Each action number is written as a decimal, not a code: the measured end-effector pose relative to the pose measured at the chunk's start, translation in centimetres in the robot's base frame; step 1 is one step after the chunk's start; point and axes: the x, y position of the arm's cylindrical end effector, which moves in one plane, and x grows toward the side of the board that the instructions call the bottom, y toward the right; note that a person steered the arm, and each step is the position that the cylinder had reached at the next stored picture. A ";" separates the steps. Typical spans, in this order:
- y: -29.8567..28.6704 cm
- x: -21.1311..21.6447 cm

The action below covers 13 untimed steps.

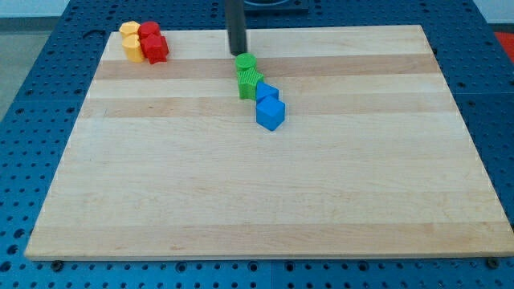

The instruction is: Point your arm to top left

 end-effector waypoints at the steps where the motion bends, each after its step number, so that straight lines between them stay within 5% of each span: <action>1: 0.4 0.8; 3: -1.1 3.2; 10: -1.3 -5.8; 12: -4.2 -3.7; 13: -5.9 0.9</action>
